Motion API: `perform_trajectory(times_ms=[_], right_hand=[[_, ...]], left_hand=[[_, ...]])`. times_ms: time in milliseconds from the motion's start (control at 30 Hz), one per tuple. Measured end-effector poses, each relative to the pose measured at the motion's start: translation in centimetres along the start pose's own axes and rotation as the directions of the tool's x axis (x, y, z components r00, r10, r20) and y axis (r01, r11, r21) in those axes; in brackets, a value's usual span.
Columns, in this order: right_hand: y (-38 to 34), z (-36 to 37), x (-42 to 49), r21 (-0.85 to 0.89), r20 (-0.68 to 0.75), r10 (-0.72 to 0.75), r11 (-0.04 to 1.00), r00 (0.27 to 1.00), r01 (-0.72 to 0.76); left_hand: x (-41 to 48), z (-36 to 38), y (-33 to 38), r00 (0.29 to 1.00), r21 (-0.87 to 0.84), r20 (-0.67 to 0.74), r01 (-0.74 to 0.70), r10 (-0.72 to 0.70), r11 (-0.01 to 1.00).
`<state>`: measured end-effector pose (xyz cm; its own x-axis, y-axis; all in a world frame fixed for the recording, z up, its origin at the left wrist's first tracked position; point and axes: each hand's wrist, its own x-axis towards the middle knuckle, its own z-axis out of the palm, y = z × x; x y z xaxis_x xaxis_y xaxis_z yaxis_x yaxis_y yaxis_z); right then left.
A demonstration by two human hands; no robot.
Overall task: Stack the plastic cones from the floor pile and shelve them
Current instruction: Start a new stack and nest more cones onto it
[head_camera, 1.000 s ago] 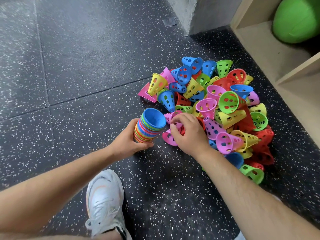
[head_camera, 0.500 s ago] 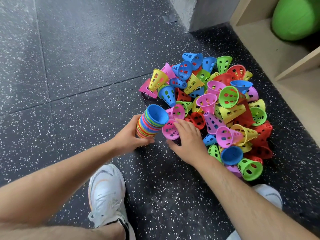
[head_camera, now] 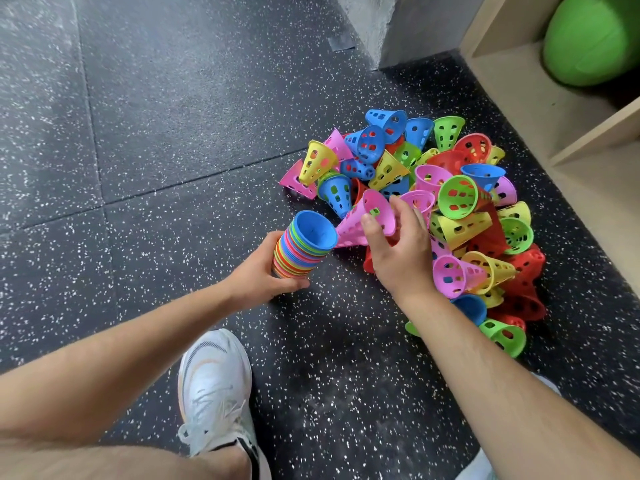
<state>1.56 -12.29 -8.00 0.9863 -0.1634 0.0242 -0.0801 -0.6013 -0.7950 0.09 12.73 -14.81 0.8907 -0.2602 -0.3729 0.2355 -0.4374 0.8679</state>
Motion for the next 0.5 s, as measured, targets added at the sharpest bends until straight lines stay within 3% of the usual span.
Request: perform_trajectory(times_ms=[100, 233, 500], right_hand=[[-1.2, 0.1, 0.3, 0.03, 0.004, -0.079, 0.996, 0.997, 0.079], [-2.0, 0.8, 0.2, 0.022, 0.151, -0.158, 0.987, 0.976, 0.157], [-1.2, 2.7, -0.6, 0.054, 0.502, -0.042, 0.998, 0.864, 0.017]], left_hand=[[0.0, 0.1, 0.0, 1.0, -0.005, 0.019, -0.003, 0.003, 1.0], [0.0, 0.1, -0.1, 0.999, -0.007, 0.038, -0.017, 0.017, 1.0], [-0.2, 0.1, 0.4, 0.999, -0.01, 0.035, -0.012, 0.012, 1.0]])
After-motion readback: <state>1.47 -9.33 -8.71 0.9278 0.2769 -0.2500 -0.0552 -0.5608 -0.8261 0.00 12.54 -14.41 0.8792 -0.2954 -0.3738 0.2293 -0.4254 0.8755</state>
